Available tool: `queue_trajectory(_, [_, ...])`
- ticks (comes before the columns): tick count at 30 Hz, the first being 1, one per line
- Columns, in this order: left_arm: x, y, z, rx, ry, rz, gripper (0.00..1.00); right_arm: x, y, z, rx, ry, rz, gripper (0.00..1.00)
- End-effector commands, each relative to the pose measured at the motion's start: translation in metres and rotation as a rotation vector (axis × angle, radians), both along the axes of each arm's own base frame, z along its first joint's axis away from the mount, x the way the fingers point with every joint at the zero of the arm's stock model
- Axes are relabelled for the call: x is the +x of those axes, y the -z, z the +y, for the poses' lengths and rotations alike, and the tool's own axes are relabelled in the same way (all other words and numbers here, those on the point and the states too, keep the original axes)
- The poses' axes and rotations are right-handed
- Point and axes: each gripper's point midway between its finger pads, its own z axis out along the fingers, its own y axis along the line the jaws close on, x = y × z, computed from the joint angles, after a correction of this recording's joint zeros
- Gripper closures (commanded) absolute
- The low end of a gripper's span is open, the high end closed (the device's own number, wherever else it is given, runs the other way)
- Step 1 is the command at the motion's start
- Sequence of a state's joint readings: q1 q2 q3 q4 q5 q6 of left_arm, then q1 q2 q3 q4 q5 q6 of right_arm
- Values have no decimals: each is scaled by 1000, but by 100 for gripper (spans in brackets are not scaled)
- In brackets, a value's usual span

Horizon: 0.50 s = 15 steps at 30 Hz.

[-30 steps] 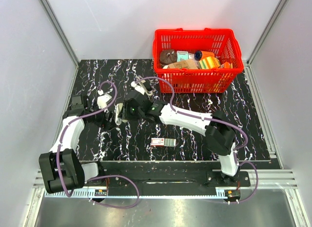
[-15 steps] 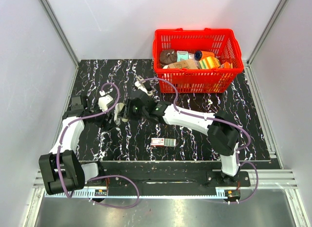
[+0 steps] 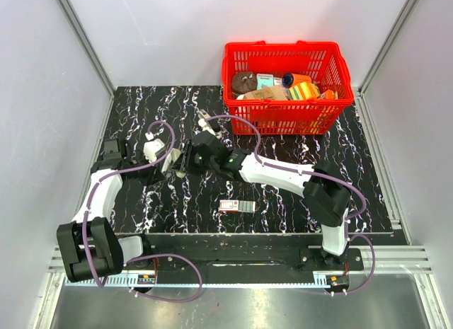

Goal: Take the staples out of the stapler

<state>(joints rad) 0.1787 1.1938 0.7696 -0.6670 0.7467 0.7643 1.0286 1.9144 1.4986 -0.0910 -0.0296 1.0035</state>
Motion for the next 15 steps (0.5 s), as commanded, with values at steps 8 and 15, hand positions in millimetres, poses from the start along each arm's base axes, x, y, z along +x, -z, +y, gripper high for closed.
queue_trajectory(8, [32,-19,15,74,-28,-157,94,-42,0,-4,51,-191,26,100])
queue_trajectory(15, [51,-17,31,166,-61,-226,100,-68,31,-10,-26,-310,7,100])
